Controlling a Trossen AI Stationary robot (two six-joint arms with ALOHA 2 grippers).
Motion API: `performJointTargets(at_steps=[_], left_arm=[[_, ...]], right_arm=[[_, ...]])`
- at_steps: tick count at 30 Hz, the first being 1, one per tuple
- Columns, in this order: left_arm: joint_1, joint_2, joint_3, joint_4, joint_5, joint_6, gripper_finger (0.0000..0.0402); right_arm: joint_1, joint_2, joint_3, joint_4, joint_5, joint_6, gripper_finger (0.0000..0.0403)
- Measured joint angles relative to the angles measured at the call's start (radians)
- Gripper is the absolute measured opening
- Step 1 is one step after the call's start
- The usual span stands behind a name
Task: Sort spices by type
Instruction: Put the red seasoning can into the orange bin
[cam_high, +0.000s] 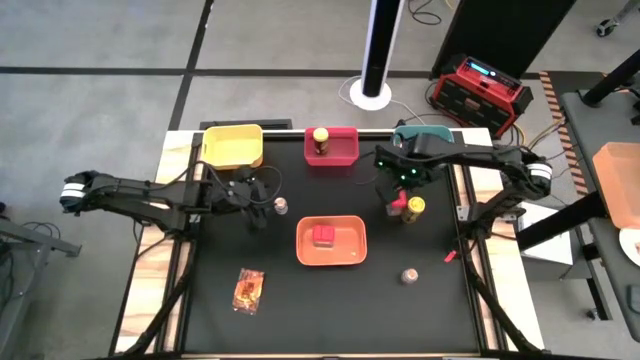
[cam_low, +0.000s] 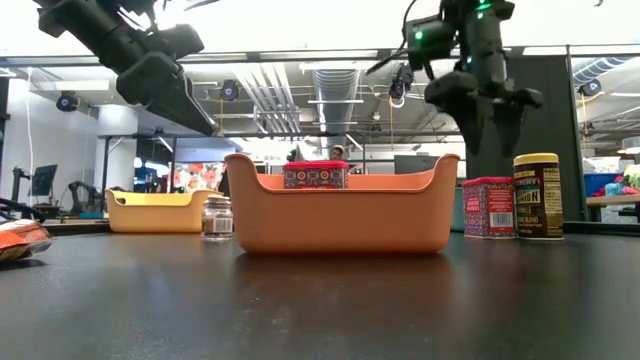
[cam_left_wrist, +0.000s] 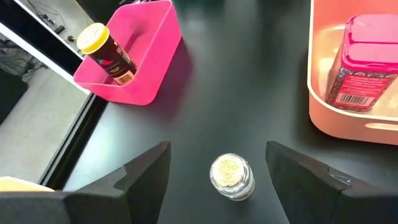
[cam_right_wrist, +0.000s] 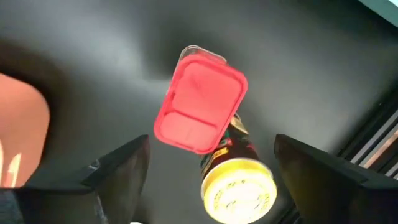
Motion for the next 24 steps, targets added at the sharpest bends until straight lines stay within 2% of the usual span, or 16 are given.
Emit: performJointTargets(at_steps=[11,24], left_arm=[[0.000,-0.036,0.000,-0.019,-0.120,0.040,0.0247],[0.000,-0.272,0.000,-0.019,-0.146,0.066,0.0247]], right_arm=[[-0.031,0.061,0.000,0.039,-0.004,-0.042,0.0334],[-0.031,0.157,0.000,0.075,-0.004,-0.069,0.0338]])
